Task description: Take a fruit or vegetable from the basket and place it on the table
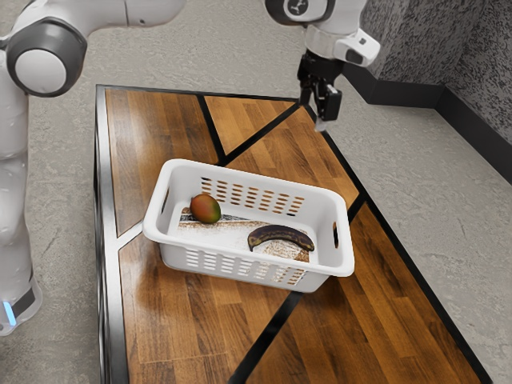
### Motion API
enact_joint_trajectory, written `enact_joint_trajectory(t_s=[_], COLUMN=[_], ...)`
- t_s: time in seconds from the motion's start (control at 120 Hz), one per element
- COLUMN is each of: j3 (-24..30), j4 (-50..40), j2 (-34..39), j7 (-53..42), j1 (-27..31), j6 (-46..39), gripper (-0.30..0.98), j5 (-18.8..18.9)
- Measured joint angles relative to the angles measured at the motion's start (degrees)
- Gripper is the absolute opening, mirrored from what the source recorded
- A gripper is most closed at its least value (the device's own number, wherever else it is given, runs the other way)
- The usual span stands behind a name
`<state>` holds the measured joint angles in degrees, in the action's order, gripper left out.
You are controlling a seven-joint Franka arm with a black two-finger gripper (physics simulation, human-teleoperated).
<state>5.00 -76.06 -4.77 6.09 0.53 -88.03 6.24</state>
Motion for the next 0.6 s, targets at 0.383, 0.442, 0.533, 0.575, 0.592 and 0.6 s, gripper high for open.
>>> enact_joint_trajectory(t_s=[0.383, 0.442, 0.533, 0.575, 0.592, 0.6], j3=[0.32, 0.56, 1.51, 1.69, 1.72, 1.74], j4=[-0.19, -0.39, -1.85, -2.63, -2.99, -3.19], j2=[-0.49, -0.51, -0.32, -0.16, -0.12, -0.09], j7=[-2.44, -4.52, -8.13, -9.71, -10.31, -10.60], j1=[0.30, -0.01, -0.93, -1.44, -1.59, -1.65], j6=[4.32, 5.28, 6.36, 6.64, 6.67, 6.66], gripper=[0.68, 0.68, 0.68, 0.68, 0.68, 0.68], j5=[-2.28, -2.43, -2.59, -2.91, -3.06, -3.13])
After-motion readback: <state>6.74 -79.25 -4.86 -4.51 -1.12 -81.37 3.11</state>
